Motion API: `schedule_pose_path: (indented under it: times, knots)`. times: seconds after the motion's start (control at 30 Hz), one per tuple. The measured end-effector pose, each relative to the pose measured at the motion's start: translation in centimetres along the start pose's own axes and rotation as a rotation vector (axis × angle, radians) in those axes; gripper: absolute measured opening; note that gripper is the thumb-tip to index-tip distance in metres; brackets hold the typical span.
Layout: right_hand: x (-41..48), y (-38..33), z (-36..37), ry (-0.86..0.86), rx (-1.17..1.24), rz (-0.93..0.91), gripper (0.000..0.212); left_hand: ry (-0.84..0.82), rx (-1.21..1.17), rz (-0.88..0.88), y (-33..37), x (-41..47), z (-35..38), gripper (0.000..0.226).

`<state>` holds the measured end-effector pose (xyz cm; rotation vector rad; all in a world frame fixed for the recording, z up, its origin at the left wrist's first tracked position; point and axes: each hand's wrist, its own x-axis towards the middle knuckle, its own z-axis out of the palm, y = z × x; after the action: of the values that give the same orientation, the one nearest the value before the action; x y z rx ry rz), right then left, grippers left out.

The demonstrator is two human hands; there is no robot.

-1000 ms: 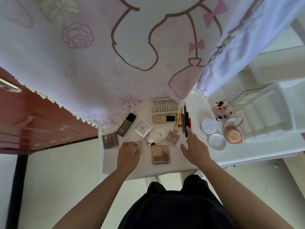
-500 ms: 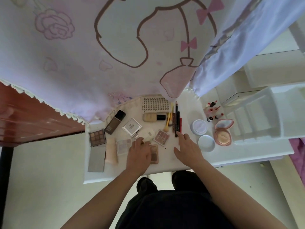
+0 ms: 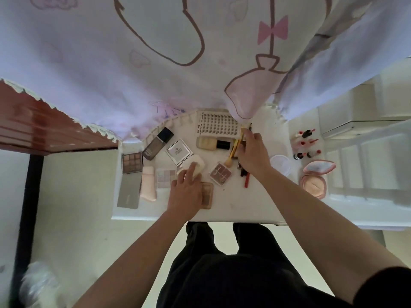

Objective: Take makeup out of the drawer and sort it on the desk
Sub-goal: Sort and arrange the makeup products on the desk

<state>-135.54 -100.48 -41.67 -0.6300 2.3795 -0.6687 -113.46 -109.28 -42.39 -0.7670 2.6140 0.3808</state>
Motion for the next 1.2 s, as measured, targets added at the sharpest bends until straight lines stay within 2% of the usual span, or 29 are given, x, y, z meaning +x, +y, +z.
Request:
schedule_pose_path:
  times: [0.17, 0.23, 0.3, 0.4, 0.5, 0.7, 0.87, 1.0, 1.1, 1.2]
  knots:
    - [3.5, -2.9, 1.1, -0.004, 0.333, 0.247, 0.052, -0.069, 0.016, -0.013, -1.0, -0.1, -0.5, 0.058]
    - [4.4, -3.5, 2.0, 0.024, 0.476, 0.354, 0.050, -0.082, 0.021, -0.004, -1.3, -0.1, -0.5, 0.056]
    - [5.0, -4.0, 3.0, -0.023, 0.678, 0.449, 0.046, -0.074, 0.022, 0.006, -1.7, 0.0, -0.5, 0.051]
    - [4.4, -5.2, 4.5, -0.148, 0.909, 0.438, 0.033, -0.037, 0.013, 0.018, -2.5, 0.1, -0.3, 0.050]
    - [3.3, -7.1, 5.4, -0.226, 0.975, 0.397, 0.018, 0.000, 0.009, 0.014, -3.2, 0.2, -0.1, 0.049]
    - [2.7, -7.5, 4.5, -0.255, 0.857, 0.298, 0.045, 0.028, 0.011, 0.025, -3.9, 0.5, 0.2, 0.044]
    - [1.0, -3.0, 0.9, -0.109, 0.461, 0.280, 0.036, 0.026, 0.032, -0.006, -2.8, 1.2, 0.1, 0.046]
    - [-0.7, 1.5, -0.2, 0.010, 0.146, 0.249, 0.039, 0.004, 0.056, -0.012, -1.0, 2.0, -0.3, 0.061]
    - [-1.4, 3.3, 0.0, 0.040, 0.080, 0.293, 0.050, 0.028, 0.062, 0.089, 0.6, 2.5, -0.4, 0.063]
    - [-1.1, 3.3, 0.4, -0.026, 0.054, 0.303, 0.053, -0.024, 0.076, 0.151, 1.7, 2.7, 0.1, 0.064]
